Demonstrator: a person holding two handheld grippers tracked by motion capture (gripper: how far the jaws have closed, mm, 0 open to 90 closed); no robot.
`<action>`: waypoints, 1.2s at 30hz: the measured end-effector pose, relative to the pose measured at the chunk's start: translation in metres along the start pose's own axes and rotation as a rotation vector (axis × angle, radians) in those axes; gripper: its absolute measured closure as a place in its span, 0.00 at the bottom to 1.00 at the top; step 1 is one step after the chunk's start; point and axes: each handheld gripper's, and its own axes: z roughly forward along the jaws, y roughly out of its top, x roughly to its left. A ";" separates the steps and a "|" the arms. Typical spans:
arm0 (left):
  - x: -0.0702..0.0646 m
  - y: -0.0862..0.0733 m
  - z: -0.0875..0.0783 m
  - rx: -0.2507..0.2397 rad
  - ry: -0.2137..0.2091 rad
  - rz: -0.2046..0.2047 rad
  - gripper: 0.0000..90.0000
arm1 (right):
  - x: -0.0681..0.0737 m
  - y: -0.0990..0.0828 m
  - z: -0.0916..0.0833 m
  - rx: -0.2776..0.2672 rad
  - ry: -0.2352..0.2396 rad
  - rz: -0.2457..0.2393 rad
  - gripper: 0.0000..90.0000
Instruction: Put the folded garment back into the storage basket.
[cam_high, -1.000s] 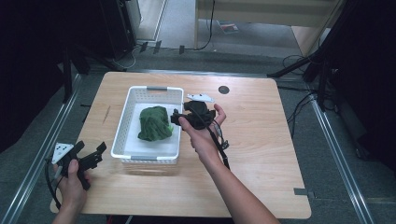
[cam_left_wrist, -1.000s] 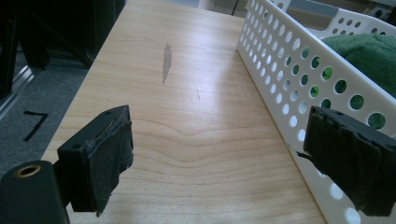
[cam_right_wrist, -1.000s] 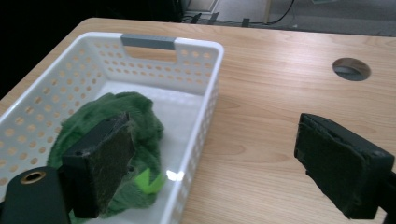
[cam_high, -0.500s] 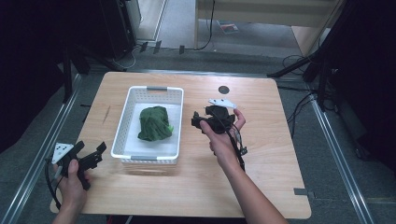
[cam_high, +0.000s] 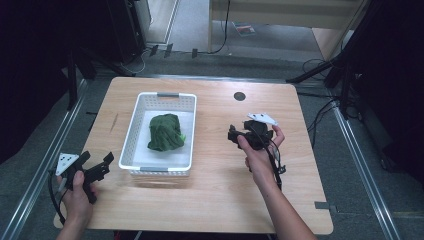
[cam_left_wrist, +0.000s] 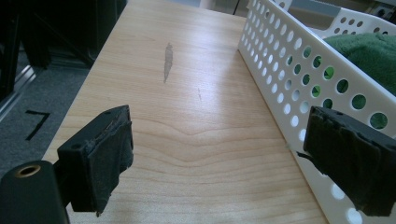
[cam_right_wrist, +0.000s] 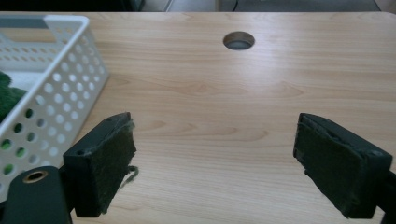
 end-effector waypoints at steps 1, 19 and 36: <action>0.000 0.000 0.000 -0.001 0.000 0.000 0.10 | -0.005 -0.002 0.000 0.001 -0.004 0.002 0.14; -0.001 0.000 0.000 0.000 0.006 0.002 0.10 | -0.077 -0.041 -0.001 0.018 -0.106 0.041 0.14; -0.001 0.000 0.000 0.001 0.008 0.000 0.10 | -0.127 -0.076 -0.012 0.039 -0.162 0.051 0.14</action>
